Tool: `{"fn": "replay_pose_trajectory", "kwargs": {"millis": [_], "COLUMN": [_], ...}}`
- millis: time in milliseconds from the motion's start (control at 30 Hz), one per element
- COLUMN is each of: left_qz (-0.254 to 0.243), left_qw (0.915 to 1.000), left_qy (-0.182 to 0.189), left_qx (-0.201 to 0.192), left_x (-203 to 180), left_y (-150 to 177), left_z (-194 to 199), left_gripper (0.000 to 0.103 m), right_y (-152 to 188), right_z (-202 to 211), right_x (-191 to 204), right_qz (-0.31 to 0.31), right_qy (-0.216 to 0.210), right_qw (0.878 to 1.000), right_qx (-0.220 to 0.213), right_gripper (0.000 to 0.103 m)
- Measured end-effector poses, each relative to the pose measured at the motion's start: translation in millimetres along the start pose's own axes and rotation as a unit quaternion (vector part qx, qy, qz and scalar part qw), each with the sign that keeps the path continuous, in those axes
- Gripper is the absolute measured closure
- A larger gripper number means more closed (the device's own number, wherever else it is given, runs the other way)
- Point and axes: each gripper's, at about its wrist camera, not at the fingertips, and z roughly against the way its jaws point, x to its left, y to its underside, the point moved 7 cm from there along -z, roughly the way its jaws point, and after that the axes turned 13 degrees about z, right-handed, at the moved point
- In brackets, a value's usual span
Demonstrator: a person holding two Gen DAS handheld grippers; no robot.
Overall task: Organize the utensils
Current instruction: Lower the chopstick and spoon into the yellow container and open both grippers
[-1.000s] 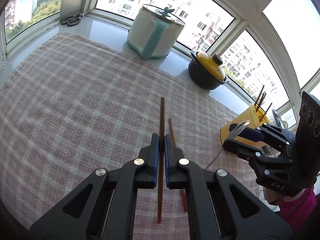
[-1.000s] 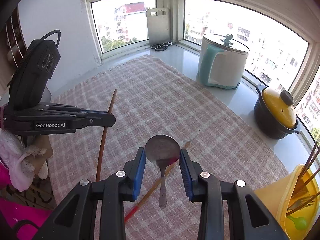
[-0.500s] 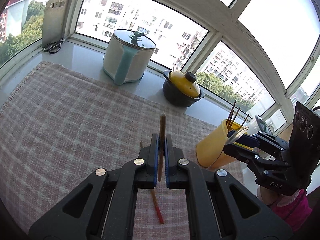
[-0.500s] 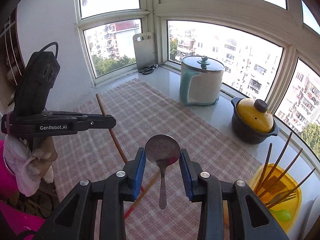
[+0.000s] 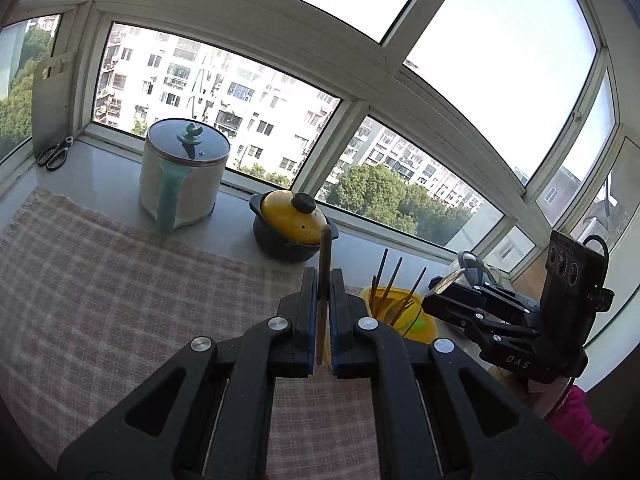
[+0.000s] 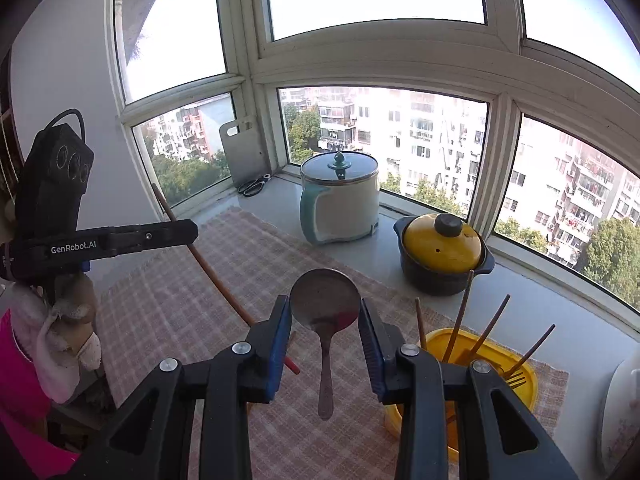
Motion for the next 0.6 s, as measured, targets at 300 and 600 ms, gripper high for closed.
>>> {"fn": "replay_pose_trajectory", "kwargs": {"millis": [300,600], "left_qz": [-0.025,-0.054], "left_qw": [0.9991,0.9976], "left_qy": [0.034,0.043], "left_qx": [0.000,0.008], "left_x": [-48.5,-82.9], "left_y": [-8.9,-3.5], "left_z": [-14.2,-47.2], "left_gripper": [0.100,0.100], "right_y": [-0.4,8.9], "right_z": [32.7,50.7], "right_x": [-38.6,-73.7], "right_qz": [-0.022,-0.034], "right_qy": [0.047,0.094], "right_qw": [0.999,0.995], "right_qx": [-0.017,-0.013], "right_gripper": [0.069,0.069]}}
